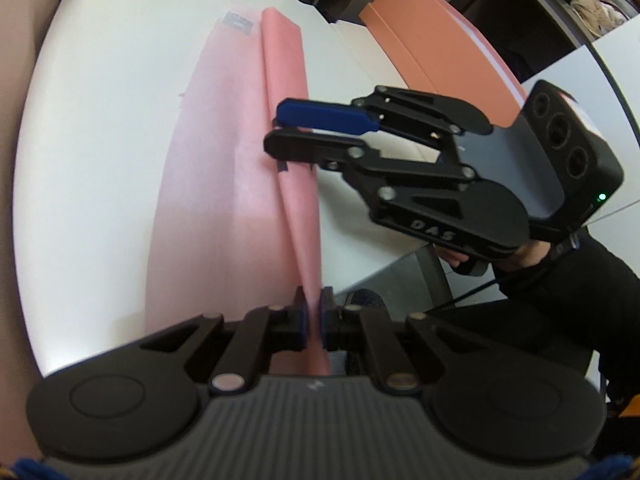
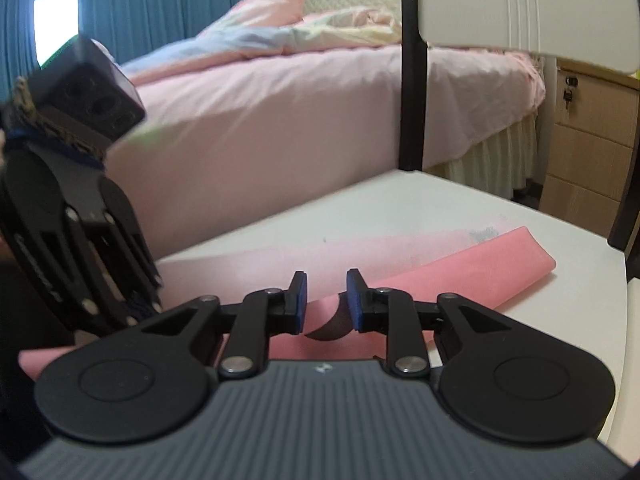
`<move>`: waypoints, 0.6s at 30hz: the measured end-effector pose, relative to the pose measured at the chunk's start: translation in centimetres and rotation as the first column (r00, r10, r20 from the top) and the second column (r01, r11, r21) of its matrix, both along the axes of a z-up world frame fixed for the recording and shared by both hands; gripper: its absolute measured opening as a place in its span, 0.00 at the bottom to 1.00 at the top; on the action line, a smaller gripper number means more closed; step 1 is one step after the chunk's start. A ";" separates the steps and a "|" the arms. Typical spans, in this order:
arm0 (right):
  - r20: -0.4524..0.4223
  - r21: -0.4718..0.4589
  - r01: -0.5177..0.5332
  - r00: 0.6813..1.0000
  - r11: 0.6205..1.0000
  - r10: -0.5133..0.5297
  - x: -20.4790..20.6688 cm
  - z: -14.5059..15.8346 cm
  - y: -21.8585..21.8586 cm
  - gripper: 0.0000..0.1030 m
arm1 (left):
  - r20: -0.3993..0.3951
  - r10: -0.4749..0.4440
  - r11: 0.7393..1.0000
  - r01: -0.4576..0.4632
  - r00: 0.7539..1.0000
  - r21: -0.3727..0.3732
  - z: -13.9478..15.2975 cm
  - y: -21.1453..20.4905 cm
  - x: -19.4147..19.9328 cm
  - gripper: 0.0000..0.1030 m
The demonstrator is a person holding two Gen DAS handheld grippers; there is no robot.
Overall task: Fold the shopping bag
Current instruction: 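Press the rolled pink strip flat with the right tool while the left tool holds it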
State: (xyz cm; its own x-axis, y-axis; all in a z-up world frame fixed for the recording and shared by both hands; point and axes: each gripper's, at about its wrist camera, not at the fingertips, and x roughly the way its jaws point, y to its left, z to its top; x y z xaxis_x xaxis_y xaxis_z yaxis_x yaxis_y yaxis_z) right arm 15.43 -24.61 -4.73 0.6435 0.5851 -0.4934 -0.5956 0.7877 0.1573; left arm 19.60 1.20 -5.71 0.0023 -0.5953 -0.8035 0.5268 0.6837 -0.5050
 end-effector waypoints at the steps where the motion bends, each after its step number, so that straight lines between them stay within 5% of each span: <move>1: -0.010 -0.006 0.001 1.000 1.000 -0.001 0.3 -0.2 0.1 0.25 | 0.009 0.001 1.000 -0.001 1.000 0.002 0.0 0.0 0.0 0.10; 4: -0.052 -0.018 0.012 0.999 1.000 -0.013 1.1 -0.7 0.4 0.25 | 0.103 -0.028 0.999 0.024 0.994 0.038 0.7 -0.3 -0.6 0.21; 6: -0.086 -0.039 0.024 0.996 0.999 -0.027 1.6 -1.2 0.6 0.25 | 0.197 -0.055 0.996 0.041 0.979 0.078 1.4 -0.8 -1.4 0.38; 8: -0.095 -0.039 0.030 0.995 0.999 -0.034 1.7 -1.3 0.5 0.25 | 0.284 -0.093 0.991 0.061 0.954 0.118 1.8 -1.5 -2.2 0.43; 12: -0.115 -0.073 0.044 0.992 0.996 -0.052 1.3 -0.9 0.6 0.24 | 0.422 -0.177 0.980 0.118 0.889 0.163 2.7 -2.8 -4.3 0.46; 18: -0.173 -0.081 0.109 0.977 0.991 -0.122 -0.5 -0.5 -1.1 0.24 | 0.583 -0.328 0.945 0.256 0.743 0.205 3.7 -5.0 -9.1 0.46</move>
